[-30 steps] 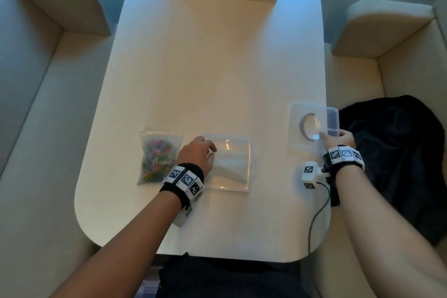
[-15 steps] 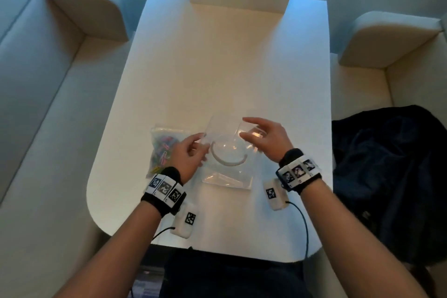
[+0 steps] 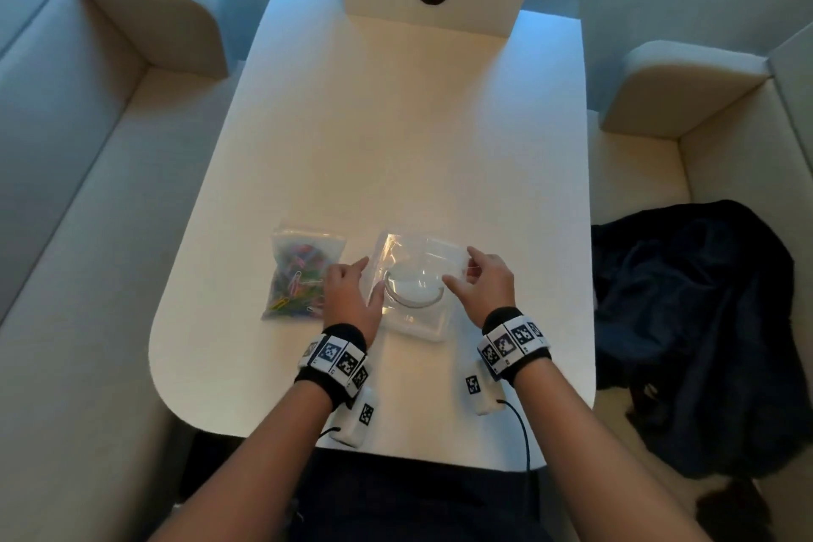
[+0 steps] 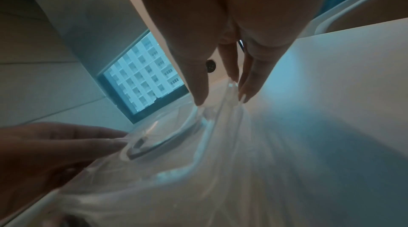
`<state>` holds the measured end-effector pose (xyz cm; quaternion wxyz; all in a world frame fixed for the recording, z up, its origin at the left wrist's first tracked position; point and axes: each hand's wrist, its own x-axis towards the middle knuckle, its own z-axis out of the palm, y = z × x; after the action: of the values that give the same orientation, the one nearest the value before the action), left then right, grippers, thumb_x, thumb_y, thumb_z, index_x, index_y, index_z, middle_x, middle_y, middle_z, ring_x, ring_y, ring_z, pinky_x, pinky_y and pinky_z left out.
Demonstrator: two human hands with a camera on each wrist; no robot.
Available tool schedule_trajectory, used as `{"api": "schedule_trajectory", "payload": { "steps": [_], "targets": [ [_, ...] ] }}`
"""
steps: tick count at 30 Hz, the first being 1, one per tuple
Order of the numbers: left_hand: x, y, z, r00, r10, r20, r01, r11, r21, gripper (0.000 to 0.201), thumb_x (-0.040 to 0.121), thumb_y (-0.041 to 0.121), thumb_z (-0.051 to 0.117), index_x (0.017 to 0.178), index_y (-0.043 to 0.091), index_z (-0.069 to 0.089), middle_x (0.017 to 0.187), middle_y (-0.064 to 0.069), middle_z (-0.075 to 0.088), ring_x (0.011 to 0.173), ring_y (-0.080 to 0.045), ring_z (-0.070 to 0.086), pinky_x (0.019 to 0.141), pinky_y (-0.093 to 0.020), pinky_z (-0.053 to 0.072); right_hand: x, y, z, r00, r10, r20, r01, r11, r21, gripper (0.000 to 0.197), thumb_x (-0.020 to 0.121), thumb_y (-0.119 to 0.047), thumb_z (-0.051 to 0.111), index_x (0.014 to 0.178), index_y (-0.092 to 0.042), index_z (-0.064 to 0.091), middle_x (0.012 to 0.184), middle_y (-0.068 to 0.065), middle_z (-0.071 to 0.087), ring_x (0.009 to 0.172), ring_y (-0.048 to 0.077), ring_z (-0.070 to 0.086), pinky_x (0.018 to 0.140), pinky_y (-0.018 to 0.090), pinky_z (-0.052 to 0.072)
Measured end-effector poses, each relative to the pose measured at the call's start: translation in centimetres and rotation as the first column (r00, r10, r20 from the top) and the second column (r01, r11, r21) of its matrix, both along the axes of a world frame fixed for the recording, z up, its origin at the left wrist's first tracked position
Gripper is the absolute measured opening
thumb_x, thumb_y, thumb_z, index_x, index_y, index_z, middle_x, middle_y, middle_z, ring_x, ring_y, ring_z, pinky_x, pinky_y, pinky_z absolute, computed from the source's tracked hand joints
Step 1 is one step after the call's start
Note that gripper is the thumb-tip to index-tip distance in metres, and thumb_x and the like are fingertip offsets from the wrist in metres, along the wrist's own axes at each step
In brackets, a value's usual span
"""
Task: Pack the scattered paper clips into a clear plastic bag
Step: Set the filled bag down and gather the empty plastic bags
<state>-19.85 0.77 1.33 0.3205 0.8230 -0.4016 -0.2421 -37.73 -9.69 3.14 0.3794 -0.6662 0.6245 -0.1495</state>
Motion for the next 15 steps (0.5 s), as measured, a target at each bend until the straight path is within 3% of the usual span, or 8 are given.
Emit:
{"api": "schedule_trajectory", "payload": {
  "steps": [2,4,8,11,13,15],
  "targets": [
    [0.4,-0.1,-0.3,0.997,0.003,0.076,-0.004,1.000,0.017,0.044,0.085,0.033,0.071,0.123,0.011,0.064,0.113,-0.008,0.045,0.107,-0.023,0.047,0.100,-0.034,0.042,0.3,0.0,-0.3,1.000,0.001,-0.016,-0.001,1.000,-0.009,0.068,0.079,-0.027,0.078,0.137,-0.007,0.050,0.113,0.008,0.058,0.097,0.016,0.059,0.097,0.032,0.050],
    [0.8,-0.3,-0.2,1.000,-0.006,0.026,0.005,1.000,0.019,0.038,0.086,0.031,0.071,0.118,0.011,0.066,0.115,-0.009,0.051,0.108,-0.024,0.052,0.100,-0.037,0.046,0.4,0.0,-0.6,0.999,-0.014,-0.040,0.014,1.000,-0.014,0.066,0.081,-0.029,0.076,0.138,-0.008,0.050,0.116,0.007,0.058,0.100,0.016,0.059,0.096,0.032,0.050],
    [0.9,-0.4,0.6,0.993,-0.020,-0.113,0.025,0.999,0.044,0.032,0.090,0.021,0.067,0.120,0.010,0.064,0.096,-0.004,0.064,0.086,-0.020,0.062,0.085,-0.039,0.057,0.3,0.9,-1.1,0.991,-0.029,-0.131,0.034,0.999,0.035,0.048,0.093,-0.027,0.059,0.138,-0.015,0.049,0.113,0.009,0.061,0.109,0.025,0.058,0.092,0.032,0.046],
    [1.1,-0.3,0.6,0.986,0.003,-0.168,0.009,0.997,0.073,0.031,0.091,0.017,0.066,0.121,0.009,0.066,0.094,-0.003,0.065,0.085,-0.019,0.063,0.086,-0.036,0.057,-0.2,1.9,-1.7,0.997,-0.063,-0.052,0.067,0.995,0.077,0.045,0.095,-0.014,0.051,0.140,-0.016,0.049,0.108,0.014,0.063,0.106,0.028,0.060,0.092,0.028,0.044],
    [1.2,-0.2,0.8,0.977,0.024,-0.211,-0.005,0.996,0.088,0.034,0.089,0.017,0.069,0.122,0.013,0.065,0.094,-0.002,0.066,0.086,-0.017,0.064,0.087,-0.033,0.056,-0.9,2.2,-1.8,0.988,-0.145,0.045,0.139,0.983,0.119,0.047,0.092,-0.014,0.059,0.138,-0.015,0.051,0.106,0.008,0.063,0.100,0.024,0.062,0.098,0.031,0.048],
    [1.5,-0.1,0.7,0.959,0.083,-0.270,-0.065,0.995,0.075,0.043,0.084,0.015,0.075,0.124,0.023,0.060,0.090,0.000,0.067,0.081,-0.012,0.063,0.080,-0.025,0.054,-1.8,2.3,-2.1,0.951,-0.276,0.140,0.245,0.948,0.204,0.041,0.087,-0.021,0.068,0.127,-0.015,0.060,0.101,0.002,0.066,0.092,0.019,0.066,0.092,0.039,0.055]
  ]
}}
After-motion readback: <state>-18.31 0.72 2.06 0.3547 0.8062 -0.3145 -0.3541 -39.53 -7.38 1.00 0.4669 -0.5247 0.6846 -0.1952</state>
